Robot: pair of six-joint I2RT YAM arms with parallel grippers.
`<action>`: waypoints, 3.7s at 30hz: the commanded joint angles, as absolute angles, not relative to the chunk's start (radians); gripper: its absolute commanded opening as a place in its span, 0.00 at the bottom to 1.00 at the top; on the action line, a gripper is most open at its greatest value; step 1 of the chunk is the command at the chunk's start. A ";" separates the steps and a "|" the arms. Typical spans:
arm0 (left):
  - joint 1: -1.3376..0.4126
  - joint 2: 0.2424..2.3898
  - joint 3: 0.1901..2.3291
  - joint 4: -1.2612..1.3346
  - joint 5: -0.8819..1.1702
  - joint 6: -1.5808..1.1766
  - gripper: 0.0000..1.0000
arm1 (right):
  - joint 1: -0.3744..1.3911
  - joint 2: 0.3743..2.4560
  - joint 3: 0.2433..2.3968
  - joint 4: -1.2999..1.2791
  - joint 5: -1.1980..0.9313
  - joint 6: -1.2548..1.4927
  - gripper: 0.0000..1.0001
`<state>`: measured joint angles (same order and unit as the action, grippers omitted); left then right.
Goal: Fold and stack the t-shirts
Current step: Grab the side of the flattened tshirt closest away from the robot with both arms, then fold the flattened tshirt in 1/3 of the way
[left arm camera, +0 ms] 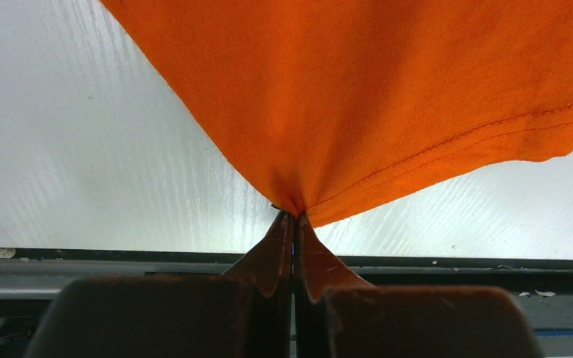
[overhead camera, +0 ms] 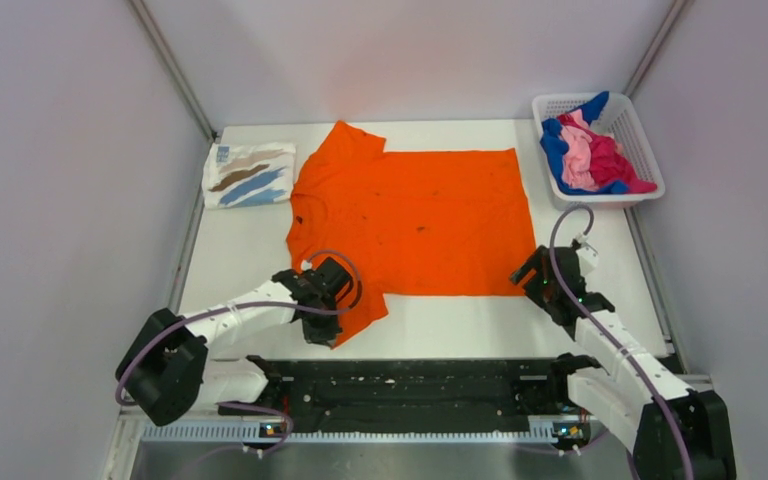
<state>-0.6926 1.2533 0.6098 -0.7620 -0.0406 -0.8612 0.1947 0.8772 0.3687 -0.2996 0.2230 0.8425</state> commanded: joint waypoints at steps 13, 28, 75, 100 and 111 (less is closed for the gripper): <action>-0.698 1.203 0.574 -0.806 -0.007 -0.869 0.00 | 0.189 0.977 0.337 -0.281 0.351 0.914 0.56; -0.696 1.182 0.665 -0.719 0.141 -0.818 0.00 | 0.189 0.948 0.335 -0.219 0.308 0.861 0.00; -0.217 1.635 1.427 -0.469 0.079 -0.376 0.00 | 0.165 1.385 0.906 -0.178 0.357 0.603 0.00; -0.183 2.153 2.012 -0.706 -0.118 -0.241 0.92 | 0.123 1.595 1.075 -0.250 0.399 0.580 0.82; -0.190 1.788 1.441 -0.413 0.218 -0.458 0.99 | 0.199 1.501 0.916 -0.083 0.112 0.532 0.99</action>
